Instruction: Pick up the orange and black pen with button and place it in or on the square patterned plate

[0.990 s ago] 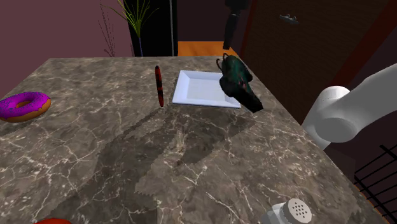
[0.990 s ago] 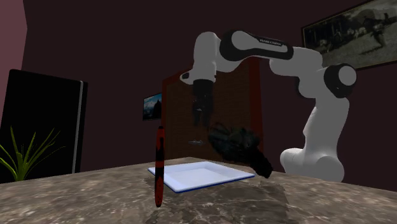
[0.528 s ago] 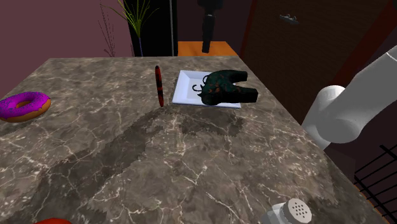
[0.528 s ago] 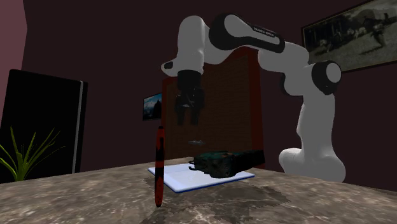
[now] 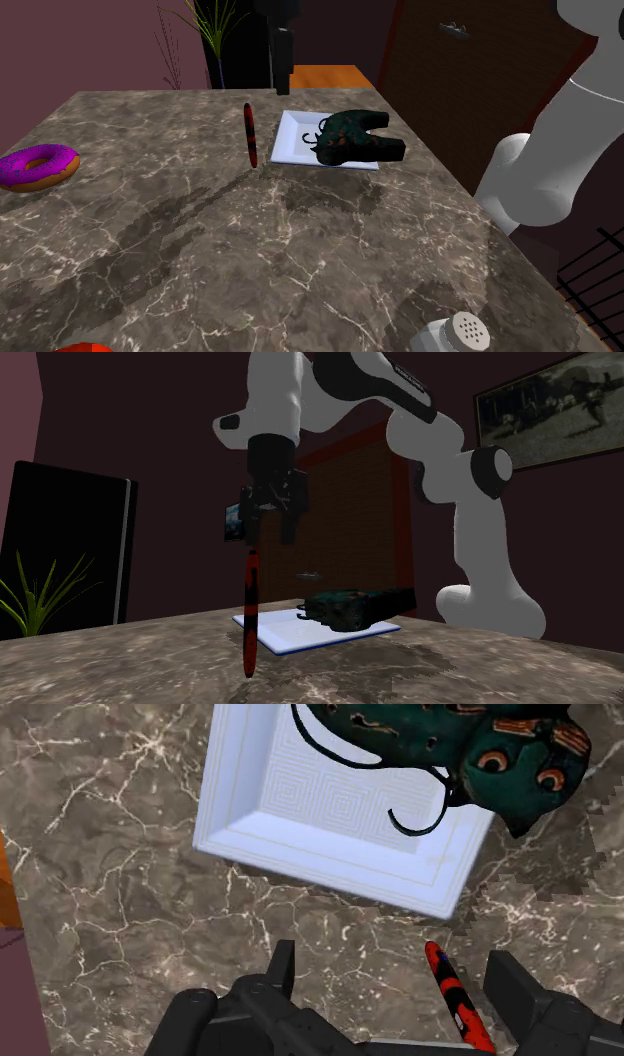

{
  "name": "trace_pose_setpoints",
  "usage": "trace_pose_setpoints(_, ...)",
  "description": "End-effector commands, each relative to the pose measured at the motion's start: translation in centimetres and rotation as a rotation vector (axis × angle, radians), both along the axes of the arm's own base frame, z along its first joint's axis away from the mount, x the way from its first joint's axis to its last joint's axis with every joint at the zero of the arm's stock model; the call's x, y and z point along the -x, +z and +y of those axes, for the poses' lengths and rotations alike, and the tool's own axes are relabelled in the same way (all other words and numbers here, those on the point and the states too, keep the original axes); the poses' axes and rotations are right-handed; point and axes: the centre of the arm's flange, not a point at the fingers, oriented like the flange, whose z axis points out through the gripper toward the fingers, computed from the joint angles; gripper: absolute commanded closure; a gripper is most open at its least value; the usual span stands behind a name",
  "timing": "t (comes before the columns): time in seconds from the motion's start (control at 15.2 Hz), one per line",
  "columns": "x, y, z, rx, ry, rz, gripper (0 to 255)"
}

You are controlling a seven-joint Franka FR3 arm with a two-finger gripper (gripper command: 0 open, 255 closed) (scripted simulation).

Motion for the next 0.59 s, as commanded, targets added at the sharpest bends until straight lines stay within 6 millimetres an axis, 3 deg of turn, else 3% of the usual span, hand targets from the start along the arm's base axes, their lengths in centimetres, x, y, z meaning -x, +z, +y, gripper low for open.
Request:
trace_pose_setpoints(0.0, 0.0, 0.0, 2.6, 0.002, 0.061, 0.007, 0)
trace_pose_setpoints(0.33, 0.4, -0.1, 8.9, 0.009, 0.201, 0.024, 0)
trace_pose_setpoints(0.53, 0.4, -1.7, 8.9, 0.009, 0.201, 0.024, 0)
